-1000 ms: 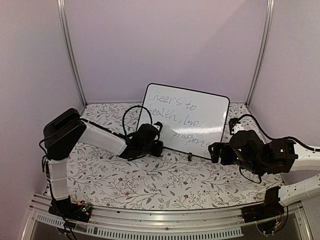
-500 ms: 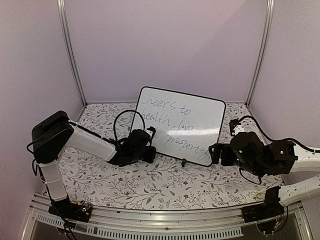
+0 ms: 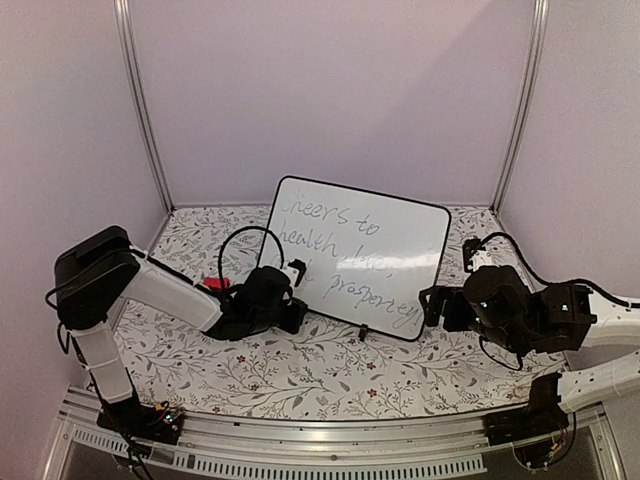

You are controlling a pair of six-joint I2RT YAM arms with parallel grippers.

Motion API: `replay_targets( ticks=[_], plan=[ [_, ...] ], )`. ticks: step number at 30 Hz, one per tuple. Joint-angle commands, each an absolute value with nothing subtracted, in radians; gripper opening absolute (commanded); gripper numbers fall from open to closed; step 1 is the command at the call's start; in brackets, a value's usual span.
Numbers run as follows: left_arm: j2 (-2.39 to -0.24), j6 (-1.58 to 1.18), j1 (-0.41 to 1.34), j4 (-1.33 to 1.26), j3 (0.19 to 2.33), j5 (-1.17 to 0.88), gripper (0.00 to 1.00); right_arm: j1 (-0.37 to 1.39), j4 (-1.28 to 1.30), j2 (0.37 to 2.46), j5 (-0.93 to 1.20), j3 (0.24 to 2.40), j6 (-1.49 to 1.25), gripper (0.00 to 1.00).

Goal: Erase the whiteboard
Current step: Move the whiteboard to the center of the board.

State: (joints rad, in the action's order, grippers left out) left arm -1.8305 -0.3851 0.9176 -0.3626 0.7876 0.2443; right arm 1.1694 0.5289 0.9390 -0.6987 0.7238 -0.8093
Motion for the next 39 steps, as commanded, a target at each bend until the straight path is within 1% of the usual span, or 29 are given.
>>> replay_targets(
  ticks=[1, 10, 18, 19, 24, 27, 32, 35, 39],
  plan=[
    [-1.772, -0.328, 0.945, -0.46, 0.75, 0.19, 0.0, 1.167, 0.509, 0.922, -0.723, 0.709, -0.819, 0.99],
    [-1.768, -0.294, 0.954, -0.468, 0.759, 0.103, 0.0, 1.167, 0.503, 0.922, -0.725, 0.711, -0.815, 0.99],
    [-1.782, -0.285, 0.965, -0.459, 0.772, 0.112, 0.0, 1.167, 0.499, 0.929, -0.726, 0.721, -0.806, 0.99],
    [-1.778, -0.288, 0.963, -0.46, 0.771, 0.12, 0.01, 1.167, 0.499, 0.928, -0.726, 0.721, -0.805, 0.99],
    [-1.75, -0.293, 0.964, -0.454, 0.758, 0.149, 0.17, 1.167, 0.5, 0.928, -0.726, 0.723, -0.801, 0.99],
    [-1.732, -0.294, 0.963, -0.448, 0.752, 0.166, 0.22, 1.167, 0.497, 0.928, -0.727, 0.724, -0.799, 0.99],
    [-1.707, -0.292, 0.959, -0.444, 0.738, 0.185, 0.38, 1.167, 0.494, 0.93, -0.725, 0.723, -0.796, 0.99],
    [-1.681, -0.298, 0.956, -0.445, 0.72, 0.2, 0.41, 1.167, 0.495, 0.93, -0.722, 0.72, -0.799, 0.99],
    [-1.601, -0.308, 0.94, -0.444, 0.681, 0.21, 0.55, 1.167, 0.495, 0.927, -0.719, 0.714, -0.801, 0.99]
  ],
)
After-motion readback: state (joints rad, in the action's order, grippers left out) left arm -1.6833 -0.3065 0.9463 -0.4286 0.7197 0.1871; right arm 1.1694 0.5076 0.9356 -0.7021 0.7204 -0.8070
